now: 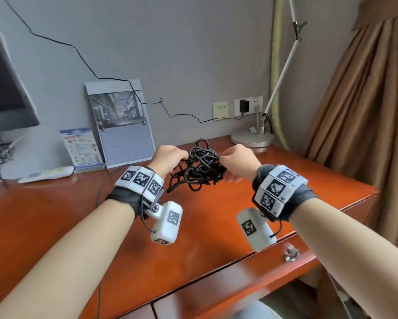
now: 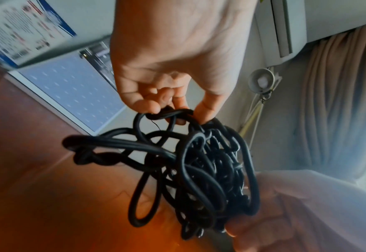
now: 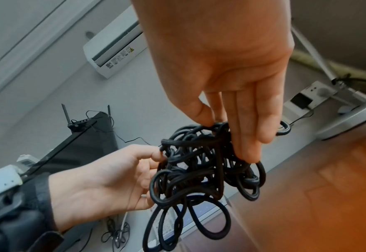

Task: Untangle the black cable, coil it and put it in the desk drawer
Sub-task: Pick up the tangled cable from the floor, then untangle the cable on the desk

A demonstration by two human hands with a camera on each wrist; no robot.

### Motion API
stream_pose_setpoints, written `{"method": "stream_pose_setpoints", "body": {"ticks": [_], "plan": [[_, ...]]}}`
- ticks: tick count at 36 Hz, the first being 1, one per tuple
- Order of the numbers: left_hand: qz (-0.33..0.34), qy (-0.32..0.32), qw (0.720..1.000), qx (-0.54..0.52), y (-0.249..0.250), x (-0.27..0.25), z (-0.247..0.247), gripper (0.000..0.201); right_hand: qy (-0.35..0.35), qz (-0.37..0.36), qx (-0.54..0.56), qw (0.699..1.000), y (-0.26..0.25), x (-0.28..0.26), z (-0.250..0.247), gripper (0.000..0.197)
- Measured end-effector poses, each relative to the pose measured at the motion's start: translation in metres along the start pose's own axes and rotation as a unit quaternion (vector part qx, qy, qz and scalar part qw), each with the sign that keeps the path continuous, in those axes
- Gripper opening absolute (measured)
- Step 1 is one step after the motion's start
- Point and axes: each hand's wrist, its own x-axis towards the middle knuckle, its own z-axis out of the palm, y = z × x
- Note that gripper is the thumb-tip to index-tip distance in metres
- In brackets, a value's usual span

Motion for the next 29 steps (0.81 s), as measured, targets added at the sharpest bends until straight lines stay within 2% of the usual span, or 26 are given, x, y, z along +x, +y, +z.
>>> {"method": "stream_pose_setpoints", "body": {"ticks": [2,6,9,14,17,19,22,27,29], "plan": [[-0.021,0.014,1.0,-0.005,-0.008,-0.001,-0.01,0.013,-0.014,-0.003,0.005,1.0,-0.006,0.003,0.011,0.032],[-0.064,0.043,0.997,-0.022,-0.026,-0.009,-0.03,0.005,-0.056,-0.007,0.027,0.998,-0.017,0.011,0.035,0.033],[-0.088,0.053,0.993,-0.054,-0.041,-0.013,-0.04,0.011,-0.085,0.002,0.053,0.995,-0.023,0.018,0.053,0.033],[-0.093,0.049,0.989,-0.108,-0.062,-0.017,-0.053,0.012,-0.089,0.026,0.095,0.991,-0.024,0.031,0.081,0.028],[-0.09,0.055,0.984,-0.145,-0.072,-0.017,-0.063,0.014,-0.104,0.051,0.12,0.986,-0.022,0.042,0.094,0.018],[-0.093,0.075,0.983,-0.142,-0.081,-0.017,-0.067,0.012,-0.118,0.079,0.192,0.971,-0.02,0.047,0.104,0.012],[-0.11,0.09,0.982,-0.124,-0.098,-0.016,-0.068,0.008,-0.119,0.129,0.315,0.933,-0.015,0.05,0.116,0.013],[-0.177,0.007,0.966,-0.186,-0.123,-0.015,-0.072,0.035,-0.101,0.105,0.386,0.911,-0.014,0.057,0.132,0.024],[-0.177,-0.018,0.956,-0.234,-0.129,-0.015,-0.074,0.029,-0.117,0.11,0.438,0.885,-0.015,0.057,0.139,0.024]]}}
